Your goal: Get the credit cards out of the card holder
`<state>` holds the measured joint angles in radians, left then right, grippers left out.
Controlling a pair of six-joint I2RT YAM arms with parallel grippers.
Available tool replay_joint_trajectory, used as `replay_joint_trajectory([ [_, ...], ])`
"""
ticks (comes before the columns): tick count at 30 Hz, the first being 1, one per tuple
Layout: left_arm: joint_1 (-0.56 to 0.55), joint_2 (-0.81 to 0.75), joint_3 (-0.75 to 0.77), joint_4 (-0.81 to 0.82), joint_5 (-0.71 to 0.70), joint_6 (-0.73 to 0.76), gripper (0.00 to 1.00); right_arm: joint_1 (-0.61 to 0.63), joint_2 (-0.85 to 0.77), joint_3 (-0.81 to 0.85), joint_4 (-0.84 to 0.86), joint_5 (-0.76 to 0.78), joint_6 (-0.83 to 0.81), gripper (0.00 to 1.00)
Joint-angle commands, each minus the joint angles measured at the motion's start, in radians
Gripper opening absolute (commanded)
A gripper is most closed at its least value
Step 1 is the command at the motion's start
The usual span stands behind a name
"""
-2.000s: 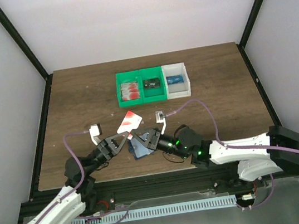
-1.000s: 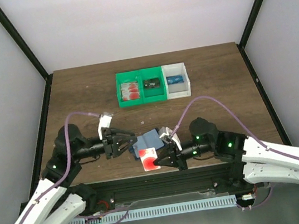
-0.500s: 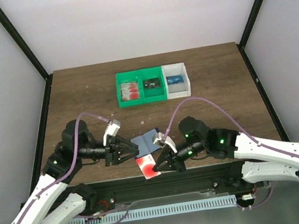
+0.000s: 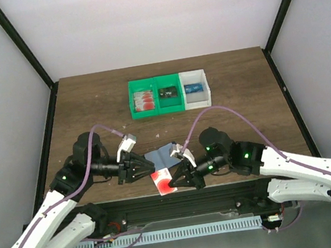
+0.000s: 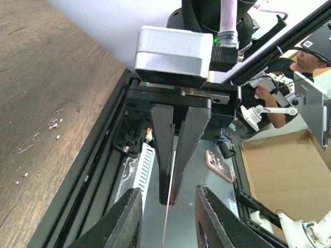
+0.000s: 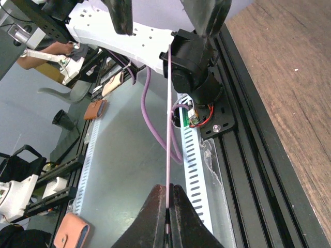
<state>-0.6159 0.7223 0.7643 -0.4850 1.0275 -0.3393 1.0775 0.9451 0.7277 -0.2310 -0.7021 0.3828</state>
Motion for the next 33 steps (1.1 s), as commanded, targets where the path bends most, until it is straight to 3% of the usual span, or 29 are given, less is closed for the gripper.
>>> replay_joint_trajectory([
  [1,-0.002,-0.014,-0.021,0.014,0.025,0.010,0.31,-0.008,-0.038,0.050,0.024,0.020,0.016,0.01],
  [6,0.000,-0.008,-0.020,0.016,0.031,0.010,0.31,-0.012,-0.047,0.052,0.033,0.036,0.024,0.00],
  [8,-0.001,-0.002,-0.017,0.016,0.030,0.014,0.21,-0.013,-0.038,0.056,0.038,0.020,0.024,0.00],
  [10,-0.002,0.003,-0.012,0.014,0.026,0.019,0.04,-0.013,-0.035,0.057,0.043,0.011,0.026,0.01],
  [14,0.000,-0.005,-0.003,0.021,-0.019,0.019,0.00,-0.014,-0.038,0.050,0.040,0.023,0.025,0.00],
  [15,0.000,-0.008,-0.003,0.027,-0.036,0.015,0.00,-0.014,-0.042,0.050,0.035,0.032,0.025,0.04],
  [17,0.001,-0.006,-0.003,0.036,-0.073,0.007,0.00,-0.015,-0.056,0.046,0.024,0.082,0.027,0.21],
  [24,0.003,0.039,-0.007,0.094,-0.367,-0.062,0.00,-0.015,-0.198,0.025,-0.042,0.432,0.099,0.98],
  [29,0.014,0.101,-0.007,0.221,-0.559,-0.152,0.00,-0.014,-0.322,-0.032,-0.010,0.541,0.155,1.00],
  [33,0.014,0.145,-0.048,0.403,-0.835,-0.231,0.00,-0.015,-0.398,-0.091,0.040,0.610,0.192,1.00],
])
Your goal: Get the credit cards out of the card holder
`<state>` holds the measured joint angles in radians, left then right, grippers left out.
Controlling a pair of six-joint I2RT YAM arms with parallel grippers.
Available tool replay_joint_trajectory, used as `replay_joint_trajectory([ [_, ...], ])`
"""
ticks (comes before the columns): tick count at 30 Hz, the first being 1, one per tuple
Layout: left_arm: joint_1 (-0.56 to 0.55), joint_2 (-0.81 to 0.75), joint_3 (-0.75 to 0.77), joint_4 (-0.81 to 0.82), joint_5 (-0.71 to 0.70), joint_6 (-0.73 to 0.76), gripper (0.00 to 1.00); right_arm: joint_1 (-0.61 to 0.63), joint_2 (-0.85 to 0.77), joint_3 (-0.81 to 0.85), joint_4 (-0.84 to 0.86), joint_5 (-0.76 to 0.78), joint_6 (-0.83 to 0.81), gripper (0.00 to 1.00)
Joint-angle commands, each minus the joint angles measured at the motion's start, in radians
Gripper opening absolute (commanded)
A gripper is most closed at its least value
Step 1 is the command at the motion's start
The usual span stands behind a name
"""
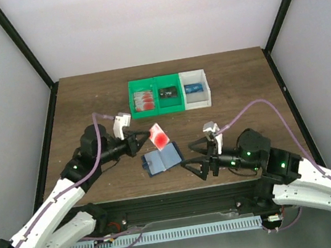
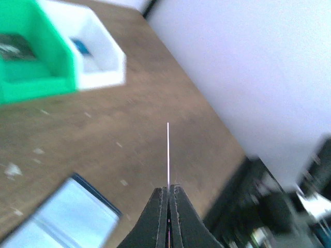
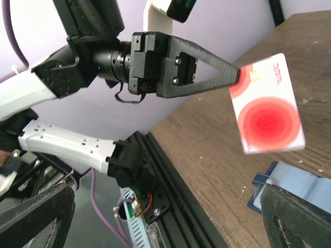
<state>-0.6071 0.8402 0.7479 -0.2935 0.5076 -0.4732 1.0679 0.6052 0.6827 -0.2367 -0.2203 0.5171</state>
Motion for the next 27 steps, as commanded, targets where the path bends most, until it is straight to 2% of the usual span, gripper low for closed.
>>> replay_joint_trajectory([
  [1,0.007,0.043,-0.043,0.257,-0.401,-0.118,0.00,-0.005,-0.068,-0.054,0.054,0.141,0.070,1.00],
  [4,0.018,0.137,-0.036,0.398,-0.580,-0.194,0.00,-0.006,-0.081,-0.059,0.060,0.163,0.098,1.00],
  [6,0.029,0.225,0.003,0.460,-0.622,-0.217,0.00,-0.006,-0.078,-0.055,0.055,0.174,0.109,1.00],
  [11,0.086,0.461,0.124,0.523,-0.642,-0.294,0.00,-0.005,-0.085,-0.056,0.050,0.184,0.108,1.00],
  [15,0.128,0.610,0.151,0.629,-0.650,-0.380,0.00,-0.005,-0.085,-0.047,0.024,0.183,0.099,1.00],
  [20,0.133,0.746,0.195,0.682,-0.791,-0.406,0.00,-0.005,-0.089,-0.037,-0.014,0.178,0.088,1.00],
  [27,0.136,0.910,0.269,0.705,-0.805,-0.424,0.00,-0.005,-0.110,-0.030,-0.037,0.194,0.082,1.00],
])
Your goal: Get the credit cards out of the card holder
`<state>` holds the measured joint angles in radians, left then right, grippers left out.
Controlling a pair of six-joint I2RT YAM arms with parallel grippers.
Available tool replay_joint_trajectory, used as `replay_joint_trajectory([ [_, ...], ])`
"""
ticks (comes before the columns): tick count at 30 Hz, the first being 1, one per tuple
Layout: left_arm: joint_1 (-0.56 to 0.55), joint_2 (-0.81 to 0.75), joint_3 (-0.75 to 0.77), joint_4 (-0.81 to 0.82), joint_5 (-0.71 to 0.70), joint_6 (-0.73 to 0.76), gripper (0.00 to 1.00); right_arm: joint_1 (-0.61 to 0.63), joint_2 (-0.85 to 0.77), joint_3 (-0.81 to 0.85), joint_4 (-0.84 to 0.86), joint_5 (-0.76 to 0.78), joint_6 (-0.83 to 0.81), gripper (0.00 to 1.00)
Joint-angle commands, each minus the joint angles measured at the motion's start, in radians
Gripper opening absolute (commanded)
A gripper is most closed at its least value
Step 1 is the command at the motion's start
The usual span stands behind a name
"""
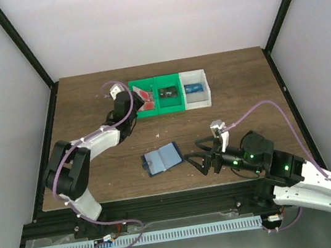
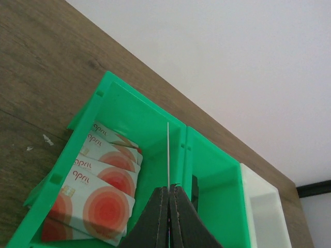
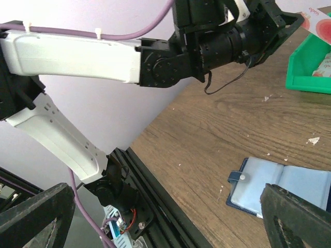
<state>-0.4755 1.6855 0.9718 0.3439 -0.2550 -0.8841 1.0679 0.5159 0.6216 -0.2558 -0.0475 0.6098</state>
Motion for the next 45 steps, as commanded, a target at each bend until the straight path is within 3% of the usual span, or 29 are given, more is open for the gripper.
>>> replay_joint_trajectory([
  [1,0.005,0.086,0.056,0.072,-0.050,-0.001,0.00,-0.005,-0.021,0.030,-0.019,0.018,-0.009,1.00],
  [22,0.025,0.362,0.263,0.038,-0.010,0.075,0.00,-0.005,-0.040,0.068,-0.100,0.073,-0.033,1.00],
  [45,0.025,0.372,0.393,-0.220,-0.030,0.159,0.41,-0.006,-0.063,0.072,-0.096,0.057,-0.017,1.00],
])
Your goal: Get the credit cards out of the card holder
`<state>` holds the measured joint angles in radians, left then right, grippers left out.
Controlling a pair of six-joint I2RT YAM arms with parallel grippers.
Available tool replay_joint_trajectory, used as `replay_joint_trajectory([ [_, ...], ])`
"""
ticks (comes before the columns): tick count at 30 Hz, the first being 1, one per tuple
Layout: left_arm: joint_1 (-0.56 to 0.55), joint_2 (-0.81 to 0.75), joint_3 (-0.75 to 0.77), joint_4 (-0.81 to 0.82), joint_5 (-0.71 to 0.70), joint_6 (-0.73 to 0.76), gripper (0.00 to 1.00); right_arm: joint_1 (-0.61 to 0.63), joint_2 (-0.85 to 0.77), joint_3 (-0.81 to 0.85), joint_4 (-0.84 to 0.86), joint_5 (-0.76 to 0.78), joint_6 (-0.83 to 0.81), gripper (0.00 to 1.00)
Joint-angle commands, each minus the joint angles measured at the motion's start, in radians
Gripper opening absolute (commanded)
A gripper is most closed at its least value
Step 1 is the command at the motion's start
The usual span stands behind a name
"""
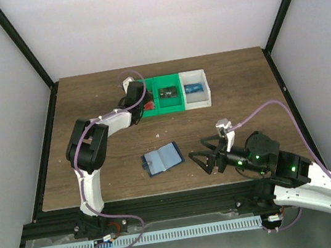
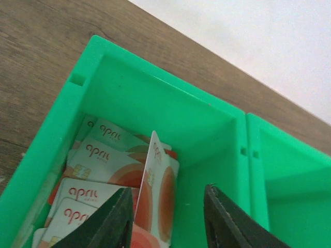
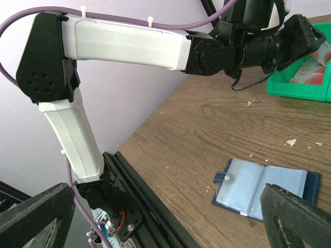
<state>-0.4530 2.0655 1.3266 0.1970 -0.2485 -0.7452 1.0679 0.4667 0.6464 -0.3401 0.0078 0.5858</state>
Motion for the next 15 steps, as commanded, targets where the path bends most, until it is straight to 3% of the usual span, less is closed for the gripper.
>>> replay_joint_trajectory([
  [1,0.002,-0.012,0.046,-0.089,-0.048,0.022,0.43,-0.005,-0.015,0.047,-0.012,0.000,0.010,1.00],
  [6,0.002,-0.049,0.048,-0.141,-0.103,0.014,0.54,-0.005,-0.022,0.034,-0.009,-0.007,0.026,1.00],
  [9,0.002,-0.074,0.051,-0.165,-0.111,0.015,0.68,-0.006,-0.020,0.027,-0.005,-0.009,0.039,1.00],
  [15,0.002,-0.167,0.031,-0.215,-0.089,0.037,0.76,-0.005,-0.002,0.045,-0.037,0.014,0.045,1.00],
])
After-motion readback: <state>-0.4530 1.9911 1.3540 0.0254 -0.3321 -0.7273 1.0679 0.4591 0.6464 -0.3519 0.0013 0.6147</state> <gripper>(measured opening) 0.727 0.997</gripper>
